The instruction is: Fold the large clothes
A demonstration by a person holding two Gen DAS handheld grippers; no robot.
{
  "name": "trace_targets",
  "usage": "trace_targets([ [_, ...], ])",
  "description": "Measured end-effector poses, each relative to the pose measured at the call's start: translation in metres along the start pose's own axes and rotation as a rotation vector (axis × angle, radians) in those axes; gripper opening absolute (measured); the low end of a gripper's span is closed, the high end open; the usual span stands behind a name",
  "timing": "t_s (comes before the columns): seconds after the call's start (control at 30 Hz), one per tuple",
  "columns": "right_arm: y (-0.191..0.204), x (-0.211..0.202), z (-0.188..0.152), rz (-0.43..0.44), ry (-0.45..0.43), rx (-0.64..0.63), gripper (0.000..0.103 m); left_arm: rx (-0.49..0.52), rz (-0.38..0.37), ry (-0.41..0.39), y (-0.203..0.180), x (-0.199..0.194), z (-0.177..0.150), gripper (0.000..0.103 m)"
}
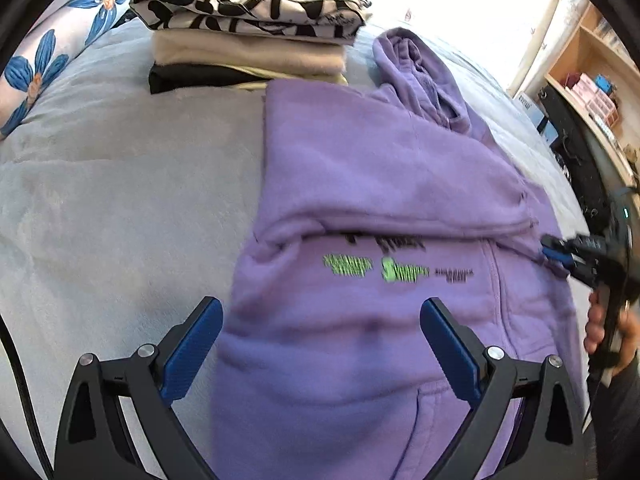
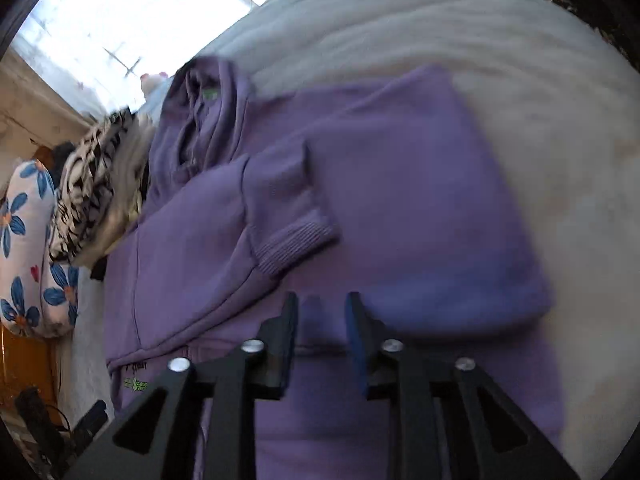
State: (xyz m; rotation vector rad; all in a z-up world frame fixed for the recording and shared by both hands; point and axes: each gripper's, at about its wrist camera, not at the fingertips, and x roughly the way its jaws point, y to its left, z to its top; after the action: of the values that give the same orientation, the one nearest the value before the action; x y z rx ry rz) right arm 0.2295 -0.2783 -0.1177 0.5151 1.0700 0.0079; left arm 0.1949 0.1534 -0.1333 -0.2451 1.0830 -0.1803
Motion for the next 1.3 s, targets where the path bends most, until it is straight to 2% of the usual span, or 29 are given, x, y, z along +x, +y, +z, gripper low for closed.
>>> trace_targets([
  [0.07,0.000,-0.011,0.008,-0.016,-0.052,-0.016,0.048,-0.027,-0.036,0.012,0.007,0.003,0.015,0.098],
  [0.13,-0.001,-0.015,0.017,-0.024,-0.084,-0.027,0.054,-0.043,-0.055,0.027,0.013,0.012,0.032,0.098],
  [0.37,0.002,0.018,0.052,0.000,-0.034,-0.035,0.055,-0.056,-0.054,0.090,0.010,0.055,0.076,0.098],
  [0.43,0.007,0.030,0.057,0.024,-0.014,-0.036,0.055,-0.046,-0.066,0.100,0.006,0.066,0.082,0.095],
  [0.47,0.011,0.035,0.059,0.033,-0.009,-0.040,0.055,-0.042,-0.068,0.102,0.006,0.070,0.082,0.082],
  [0.5,0.014,0.038,0.060,0.035,-0.005,-0.047,0.055,-0.033,-0.070,0.108,0.004,0.074,0.082,0.060],
  [0.53,0.018,0.042,0.061,0.035,0.001,-0.060,0.055,-0.022,-0.032,0.120,0.004,0.080,0.083,0.048],
  [0.57,0.023,0.046,0.061,0.036,0.005,-0.077,0.055,-0.009,0.005,0.121,0.005,0.083,0.082,0.030],
  [0.63,0.034,0.052,0.059,0.022,0.003,-0.129,0.055,-0.009,-0.022,0.102,0.012,0.082,0.083,0.021],
  [0.7,0.050,0.053,0.055,-0.028,-0.022,-0.231,0.043,-0.018,-0.061,0.065,0.019,0.073,0.083,0.017],
  [0.73,0.058,0.053,0.052,-0.014,-0.021,-0.268,0.027,-0.013,-0.067,0.048,0.022,0.069,0.083,0.017],
  [0.77,0.063,0.053,0.050,-0.001,-0.018,-0.279,0.024,-0.002,-0.068,0.036,0.024,0.065,0.082,0.016],
  [0.9,0.071,0.046,0.046,0.000,-0.080,-0.289,0.024,0.002,-0.085,0.032,0.029,0.069,0.082,0.016],
  [1.0,0.064,0.059,0.042,-0.073,-0.061,-0.284,0.025,-0.032,-0.103,0.040,0.041,0.078,0.078,0.017],
  [1.03,0.064,0.061,0.040,-0.092,-0.062,-0.295,0.028,-0.044,-0.106,0.043,0.044,0.081,0.075,0.018],
  [1.13,0.069,0.057,0.034,-0.137,-0.061,-0.330,0.037,-0.063,-0.112,0.040,0.049,0.083,0.074,0.025],
  [1.27,0.065,0.042,0.034,-0.125,-0.039,-0.322,0.039,-0.041,-0.022,0.058,0.044,0.071,0.080,0.046],
  [1.3,0.063,0.037,0.035,-0.114,-0.047,-0.312,0.039,-0.040,-0.002,0.050,0.043,0.066,0.083,0.047],
])
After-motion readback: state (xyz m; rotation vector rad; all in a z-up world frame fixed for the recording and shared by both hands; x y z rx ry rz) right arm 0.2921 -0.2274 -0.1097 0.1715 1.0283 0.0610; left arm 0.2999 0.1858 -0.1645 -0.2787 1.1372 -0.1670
